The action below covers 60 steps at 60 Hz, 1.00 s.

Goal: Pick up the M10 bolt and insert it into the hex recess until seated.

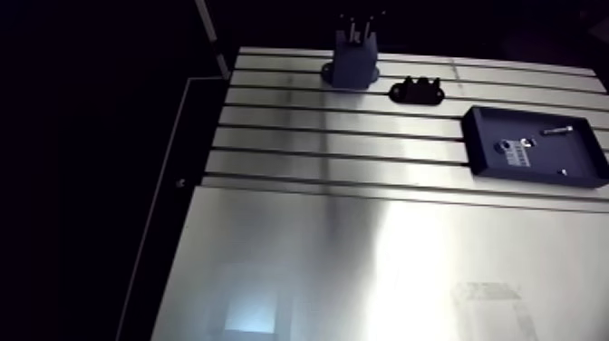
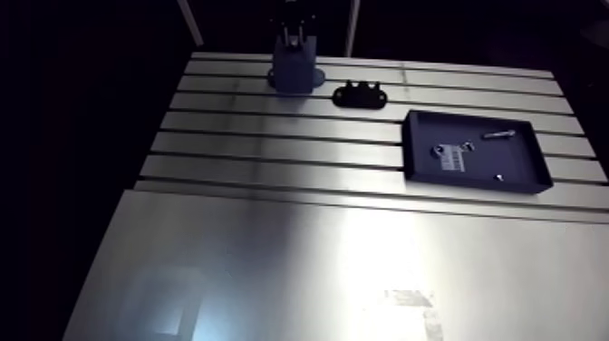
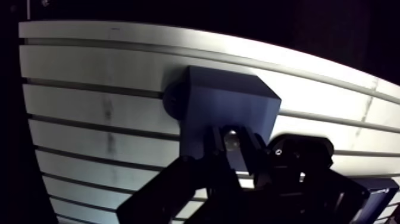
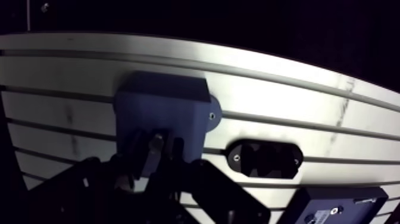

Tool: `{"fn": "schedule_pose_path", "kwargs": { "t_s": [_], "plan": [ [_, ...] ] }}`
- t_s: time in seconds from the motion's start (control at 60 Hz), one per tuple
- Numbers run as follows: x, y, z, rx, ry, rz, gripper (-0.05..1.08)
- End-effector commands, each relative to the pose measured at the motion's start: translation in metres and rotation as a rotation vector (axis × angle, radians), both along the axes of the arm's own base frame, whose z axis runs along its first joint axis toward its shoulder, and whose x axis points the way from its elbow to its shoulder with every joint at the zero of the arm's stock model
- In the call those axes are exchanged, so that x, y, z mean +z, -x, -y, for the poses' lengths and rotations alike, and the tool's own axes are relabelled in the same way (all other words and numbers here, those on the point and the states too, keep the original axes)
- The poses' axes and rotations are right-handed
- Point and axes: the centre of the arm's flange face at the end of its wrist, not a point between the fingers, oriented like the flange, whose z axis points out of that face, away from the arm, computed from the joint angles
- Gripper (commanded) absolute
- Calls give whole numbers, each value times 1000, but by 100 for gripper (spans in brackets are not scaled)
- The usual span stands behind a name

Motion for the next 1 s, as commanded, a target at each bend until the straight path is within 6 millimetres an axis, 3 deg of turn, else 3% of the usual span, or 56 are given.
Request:
{"fn": "schedule_pose_path", "kwargs": {
  "t_s": [0.017,1.0],
  "plan": [
    [1,0,2,11,2,-1,69],
    [-3,-1,2,13,2,7,70]
  ]
}}
